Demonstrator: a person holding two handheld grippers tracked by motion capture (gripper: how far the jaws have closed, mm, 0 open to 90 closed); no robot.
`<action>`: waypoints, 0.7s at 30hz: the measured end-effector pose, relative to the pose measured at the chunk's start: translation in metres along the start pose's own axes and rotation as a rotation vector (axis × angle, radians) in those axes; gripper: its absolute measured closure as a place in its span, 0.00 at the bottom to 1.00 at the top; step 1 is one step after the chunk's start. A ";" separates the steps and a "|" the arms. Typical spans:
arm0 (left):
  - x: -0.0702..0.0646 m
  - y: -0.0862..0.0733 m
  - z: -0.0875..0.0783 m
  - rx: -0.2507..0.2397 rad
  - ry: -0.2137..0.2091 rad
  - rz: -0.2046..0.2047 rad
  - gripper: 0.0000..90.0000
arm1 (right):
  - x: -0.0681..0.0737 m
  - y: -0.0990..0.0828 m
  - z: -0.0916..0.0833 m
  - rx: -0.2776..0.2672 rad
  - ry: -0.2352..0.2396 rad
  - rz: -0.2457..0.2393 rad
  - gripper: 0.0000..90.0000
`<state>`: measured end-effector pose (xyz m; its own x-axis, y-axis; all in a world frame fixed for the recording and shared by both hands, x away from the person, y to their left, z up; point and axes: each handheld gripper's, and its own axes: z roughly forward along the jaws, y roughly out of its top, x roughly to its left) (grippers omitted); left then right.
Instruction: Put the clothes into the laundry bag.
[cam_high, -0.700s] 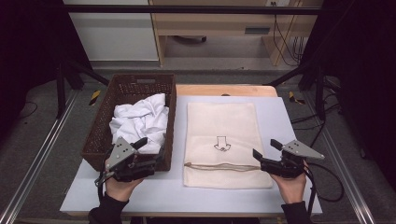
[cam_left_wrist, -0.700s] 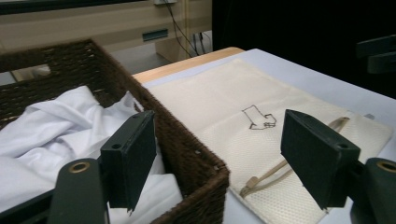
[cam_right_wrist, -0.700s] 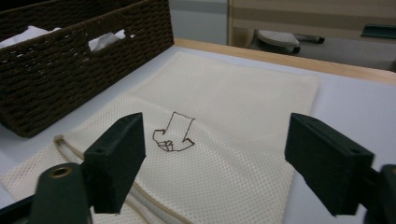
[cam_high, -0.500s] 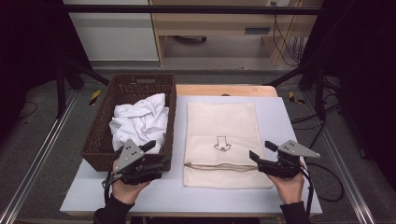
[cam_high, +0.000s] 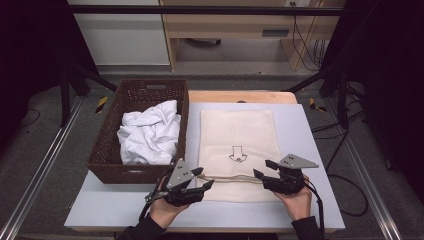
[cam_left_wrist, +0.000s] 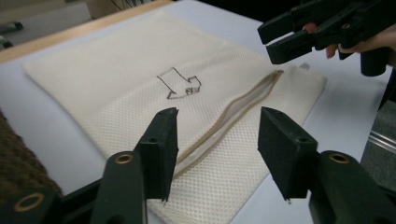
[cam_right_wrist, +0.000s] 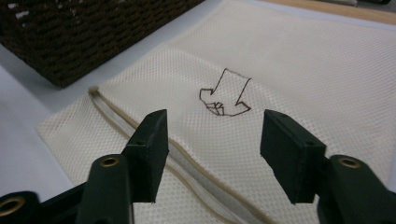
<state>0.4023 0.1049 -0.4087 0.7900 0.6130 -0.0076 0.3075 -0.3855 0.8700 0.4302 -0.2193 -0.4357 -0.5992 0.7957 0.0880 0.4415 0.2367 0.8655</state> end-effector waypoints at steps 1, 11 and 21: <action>-0.001 -0.003 0.008 0.024 -0.005 -0.002 0.59 | 0.002 -0.002 0.005 0.024 0.001 -0.007 0.51; -0.009 -0.021 0.062 0.172 -0.070 0.016 0.87 | 0.005 -0.012 0.028 0.146 -0.021 -0.026 0.56; -0.012 -0.038 0.080 0.230 -0.063 0.032 0.99 | 0.009 -0.016 0.044 0.203 -0.003 -0.076 0.73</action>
<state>0.4235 0.0569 -0.4812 0.8306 0.5566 -0.0192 0.3891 -0.5553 0.7350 0.4469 -0.1916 -0.4703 -0.6345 0.7726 0.0247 0.5204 0.4033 0.7527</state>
